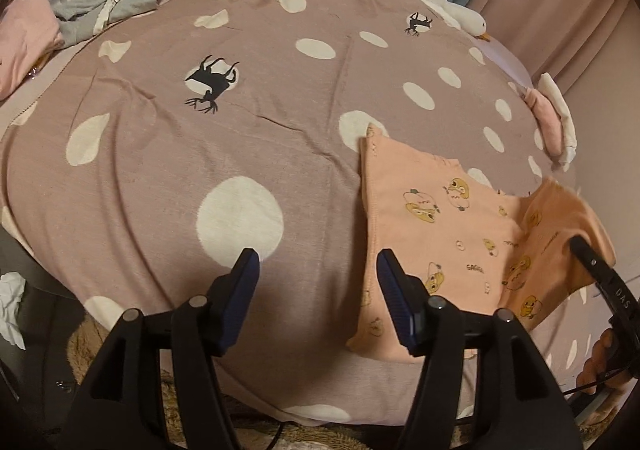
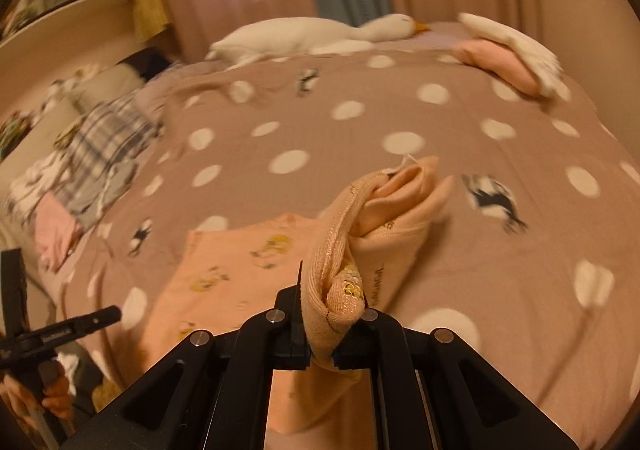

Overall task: Fold small clothes
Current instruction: 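Lift the edge with the right tool and fold it over the other half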

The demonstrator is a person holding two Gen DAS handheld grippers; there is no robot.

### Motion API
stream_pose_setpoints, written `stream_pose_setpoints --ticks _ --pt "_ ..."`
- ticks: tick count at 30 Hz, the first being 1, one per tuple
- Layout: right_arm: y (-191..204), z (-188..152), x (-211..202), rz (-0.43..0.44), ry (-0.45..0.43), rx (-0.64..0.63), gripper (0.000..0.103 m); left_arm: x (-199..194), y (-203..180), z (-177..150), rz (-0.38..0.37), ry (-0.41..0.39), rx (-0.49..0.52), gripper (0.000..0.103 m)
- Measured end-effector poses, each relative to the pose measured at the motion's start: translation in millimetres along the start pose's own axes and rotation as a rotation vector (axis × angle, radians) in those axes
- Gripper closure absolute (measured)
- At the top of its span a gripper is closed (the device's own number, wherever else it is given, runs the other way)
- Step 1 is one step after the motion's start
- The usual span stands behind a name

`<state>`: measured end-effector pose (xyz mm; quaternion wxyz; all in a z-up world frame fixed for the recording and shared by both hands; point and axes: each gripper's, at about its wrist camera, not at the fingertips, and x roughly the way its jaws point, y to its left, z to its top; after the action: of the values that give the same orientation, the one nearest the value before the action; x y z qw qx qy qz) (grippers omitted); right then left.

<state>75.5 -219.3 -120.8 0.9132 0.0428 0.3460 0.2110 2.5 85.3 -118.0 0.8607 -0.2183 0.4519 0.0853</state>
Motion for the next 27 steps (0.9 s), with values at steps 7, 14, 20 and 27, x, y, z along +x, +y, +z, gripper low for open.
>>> stream_pose_setpoints --ticks 7,14,20,27 --pt "37 -4 16 0.078 0.047 -0.114 0.095 1 0 -1 0.015 0.003 0.018 0.041" --pt "57 -23 39 0.136 0.154 -0.168 0.095 2 1 -1 0.024 0.011 0.031 0.041" --pt "65 -36 45 0.167 0.22 -0.177 0.095 2 3 -1 0.024 0.015 0.026 0.041" --pt "61 -43 57 0.176 0.276 -0.147 0.095 4 -1 1 0.001 0.028 0.026 0.041"
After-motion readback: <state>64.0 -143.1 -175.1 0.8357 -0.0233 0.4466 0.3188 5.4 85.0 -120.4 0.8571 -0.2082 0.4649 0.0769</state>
